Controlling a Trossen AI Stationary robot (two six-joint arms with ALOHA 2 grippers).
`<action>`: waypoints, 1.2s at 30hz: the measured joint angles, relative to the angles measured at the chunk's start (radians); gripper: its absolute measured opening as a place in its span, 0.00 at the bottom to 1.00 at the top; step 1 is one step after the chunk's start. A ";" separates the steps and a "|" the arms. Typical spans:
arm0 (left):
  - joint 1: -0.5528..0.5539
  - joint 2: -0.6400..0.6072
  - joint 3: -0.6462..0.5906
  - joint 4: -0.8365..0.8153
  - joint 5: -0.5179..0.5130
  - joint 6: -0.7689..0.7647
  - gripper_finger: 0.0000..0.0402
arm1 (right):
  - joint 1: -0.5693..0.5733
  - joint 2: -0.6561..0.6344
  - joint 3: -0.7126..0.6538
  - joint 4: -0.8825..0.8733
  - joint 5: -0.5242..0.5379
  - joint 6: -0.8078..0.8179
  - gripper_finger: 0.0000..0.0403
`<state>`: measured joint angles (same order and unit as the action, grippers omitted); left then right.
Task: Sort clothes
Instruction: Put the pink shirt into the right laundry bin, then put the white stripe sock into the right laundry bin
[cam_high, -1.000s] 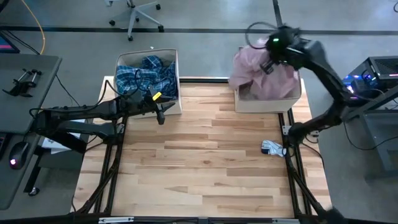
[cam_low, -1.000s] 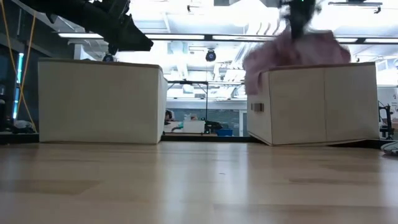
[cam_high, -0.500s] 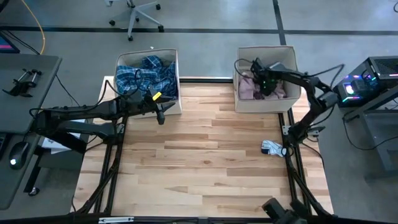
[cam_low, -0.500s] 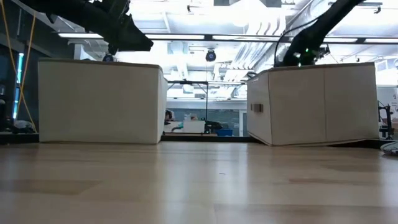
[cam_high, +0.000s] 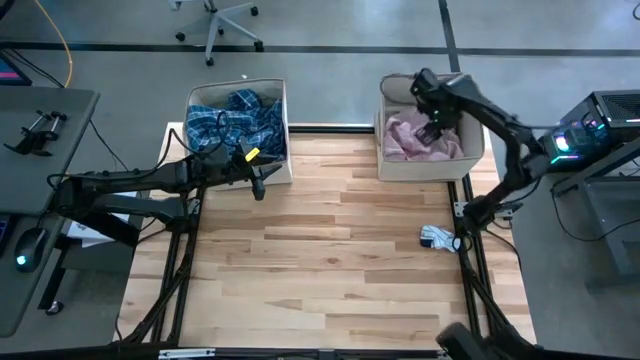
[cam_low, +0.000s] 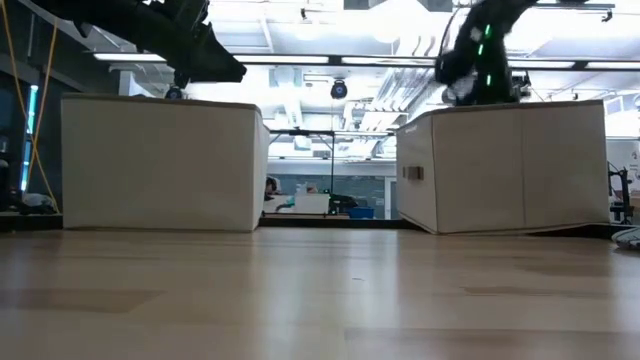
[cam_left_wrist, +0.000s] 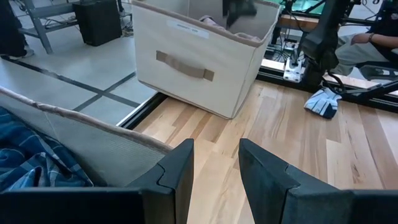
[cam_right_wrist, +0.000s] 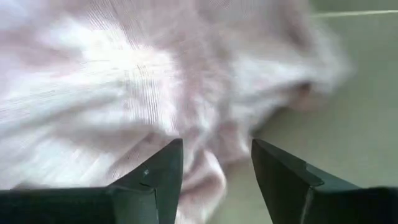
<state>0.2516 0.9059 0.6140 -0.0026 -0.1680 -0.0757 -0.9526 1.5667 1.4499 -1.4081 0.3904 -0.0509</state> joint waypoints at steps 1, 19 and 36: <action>0.000 0.000 0.000 0.000 0.000 -0.001 0.28 | 0.009 -0.029 0.028 -0.013 0.000 0.021 0.45; -0.017 0.000 0.000 0.000 0.000 -0.002 0.28 | 1.008 -0.439 -0.249 -0.083 -0.312 0.536 0.45; -0.108 0.005 0.001 0.011 0.000 -0.002 0.28 | 1.296 -0.149 -0.728 0.224 -0.406 1.064 0.44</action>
<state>0.1439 0.9113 0.6150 0.0081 -0.1679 -0.0776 0.3434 1.4176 0.7216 -1.1839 -0.0153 1.0131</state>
